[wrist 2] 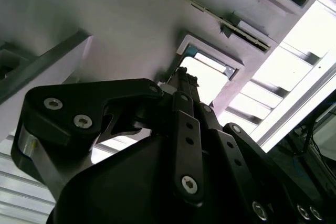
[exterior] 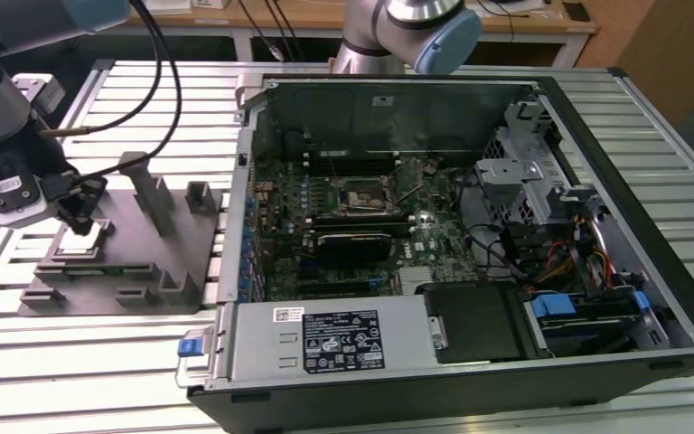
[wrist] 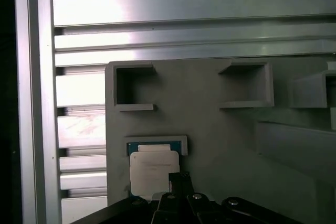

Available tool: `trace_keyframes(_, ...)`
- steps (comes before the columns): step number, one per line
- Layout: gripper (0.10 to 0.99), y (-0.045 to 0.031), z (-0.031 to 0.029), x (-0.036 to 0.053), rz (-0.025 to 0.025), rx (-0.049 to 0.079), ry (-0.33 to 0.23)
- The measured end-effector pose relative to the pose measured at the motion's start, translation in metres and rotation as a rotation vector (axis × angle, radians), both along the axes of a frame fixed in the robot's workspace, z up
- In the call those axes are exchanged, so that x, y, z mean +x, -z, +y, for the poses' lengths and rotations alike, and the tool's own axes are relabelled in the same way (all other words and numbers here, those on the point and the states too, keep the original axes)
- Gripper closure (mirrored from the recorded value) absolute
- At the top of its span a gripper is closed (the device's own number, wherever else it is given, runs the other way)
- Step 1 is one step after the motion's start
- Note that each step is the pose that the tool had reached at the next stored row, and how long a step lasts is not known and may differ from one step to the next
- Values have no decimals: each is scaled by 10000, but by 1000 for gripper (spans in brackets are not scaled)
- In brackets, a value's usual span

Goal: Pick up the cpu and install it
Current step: 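Pick up the cpu and move it towards the insertion slot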

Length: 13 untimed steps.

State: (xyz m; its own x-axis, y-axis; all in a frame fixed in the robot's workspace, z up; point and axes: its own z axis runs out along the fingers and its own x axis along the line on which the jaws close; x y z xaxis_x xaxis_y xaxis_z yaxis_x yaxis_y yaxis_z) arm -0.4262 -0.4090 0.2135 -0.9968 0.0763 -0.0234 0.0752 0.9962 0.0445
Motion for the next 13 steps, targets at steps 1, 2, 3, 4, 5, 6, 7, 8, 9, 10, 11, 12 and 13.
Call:
trace_keyframes(1, 980, 7, 0, -11, 0, 0, 0)
trace_keyframes(2, 980, 15, 0, -20, 2, -1, 0)
trace_keyframes(3, 980, 22, 0, -28, 1, 0, 0)
trace_keyframes(4, 980, 30, 1, -37, 1, 0, 0)
trace_keyframes(5, 980, 37, 3, -46, 1, 0, 0)
trace_keyframes(6, 980, 44, 6, -54, 1, 0, -1)
trace_keyframes(7, 980, 51, 10, -61, 0, 1, 0)
trace_keyframes(8, 980, 56, 14, -68, 1, 1, 0)
trace_keyframes(9, 980, 60, 17, -77, 4, -1, 0)
trace_keyframes(10, 980, 64, 18, -87, 3, -1, -1)
trace_keyframes(11, 980, 69, 19, -98, 2, 0, 0)
trace_keyframes(12, 980, 73, 20, -109, 2, 0, 0)
trace_keyframes(13, 980, 77, 21, -121, 2, 0, -1)
